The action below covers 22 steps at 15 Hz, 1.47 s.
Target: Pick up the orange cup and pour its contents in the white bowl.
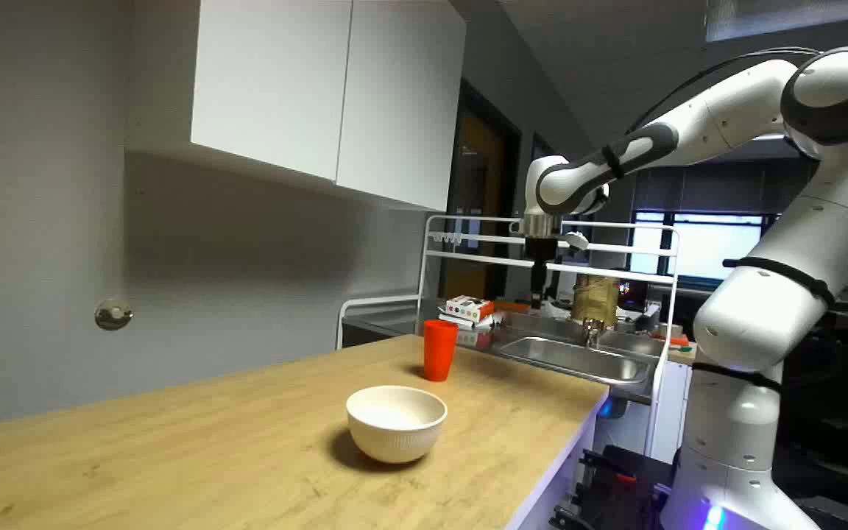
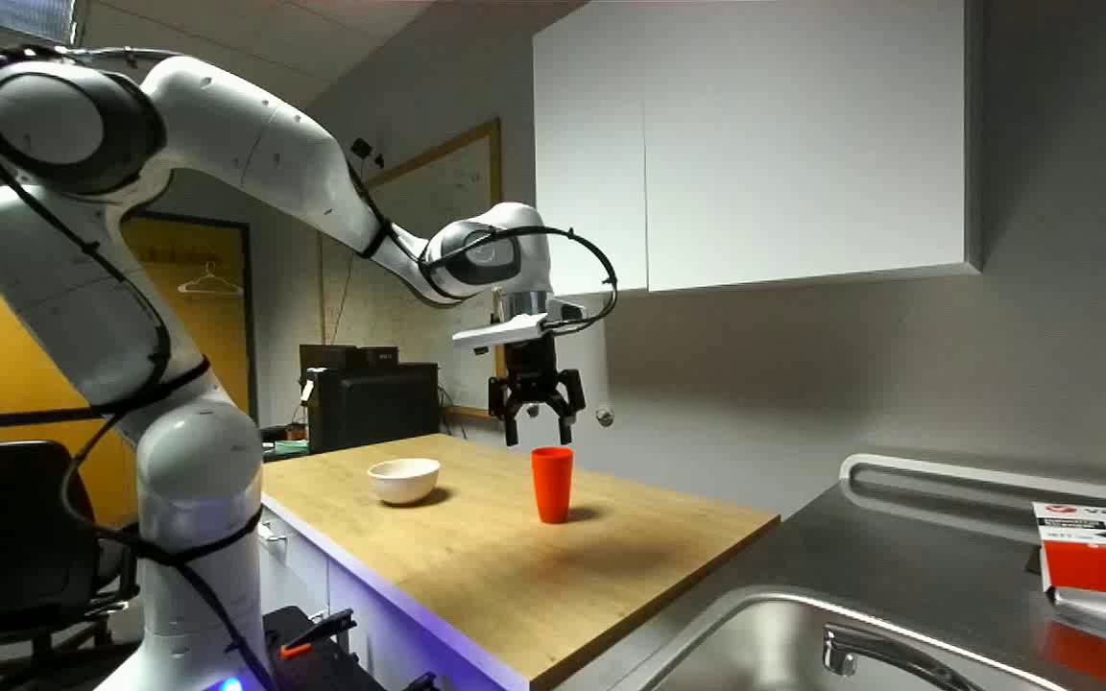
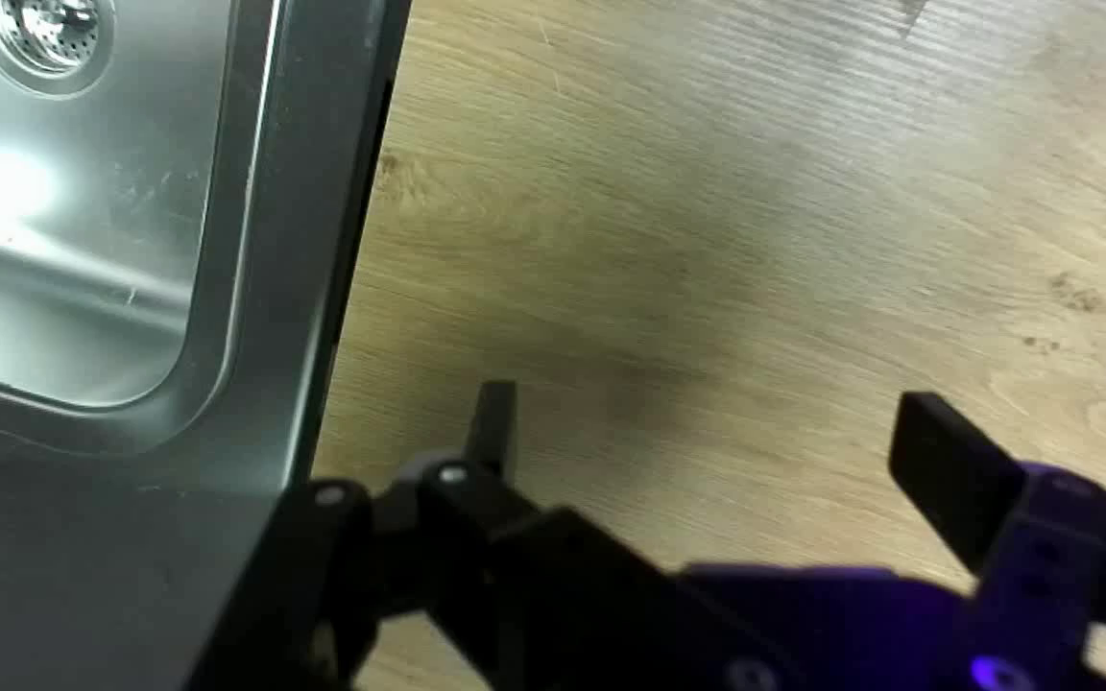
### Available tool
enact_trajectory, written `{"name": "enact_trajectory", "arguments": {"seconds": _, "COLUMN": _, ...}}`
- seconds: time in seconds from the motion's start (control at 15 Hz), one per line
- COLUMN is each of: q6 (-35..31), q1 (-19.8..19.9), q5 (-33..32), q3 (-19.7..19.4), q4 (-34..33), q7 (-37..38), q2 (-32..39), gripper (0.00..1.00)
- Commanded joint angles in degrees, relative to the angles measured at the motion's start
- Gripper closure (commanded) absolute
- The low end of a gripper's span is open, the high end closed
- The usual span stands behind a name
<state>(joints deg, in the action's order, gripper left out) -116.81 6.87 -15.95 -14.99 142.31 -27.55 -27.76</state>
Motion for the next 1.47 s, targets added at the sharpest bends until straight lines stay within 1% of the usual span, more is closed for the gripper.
{"name": "enact_trajectory", "arguments": {"seconds": 0.0, "q6": 0.0, "q1": 0.3, "q5": 0.2, "q3": 0.3, "q4": -0.1, "q7": -0.1, "q2": 0.1, "gripper": 0.00}}
{"name": "enact_trajectory", "arguments": {"seconds": 0.4, "q6": -1.9, "q1": 0.1, "q5": 0.9, "q3": 0.4, "q4": -1.7, "q7": 1.4, "q2": 4.0, "gripper": 0.00}}
{"name": "enact_trajectory", "arguments": {"seconds": 0.73, "q6": -7.4, "q1": -1.3, "q5": 4.0, "q3": 1.1, "q4": -4.6, "q7": 1.6, "q2": 9.4, "gripper": 0.00}}
{"name": "enact_trajectory", "arguments": {"seconds": 1.0, "q6": -10.7, "q1": -3.1, "q5": 10.2, "q3": 2.0, "q4": -9.6, "q7": 1.7, "q2": 16.4, "gripper": 0.00}}
{"name": "enact_trajectory", "arguments": {"seconds": 1.27, "q6": -10.9, "q1": -3.8, "q5": 14.8, "q3": 4.0, "q4": -15.6, "q7": 1.7, "q2": 23.7, "gripper": 0.00}}
{"name": "enact_trajectory", "arguments": {"seconds": 1.4, "q6": -10.4, "q1": -3.6, "q5": 15.9, "q3": 5.2, "q4": -18.4, "q7": 2.0, "q2": 26.7, "gripper": 0.00}}
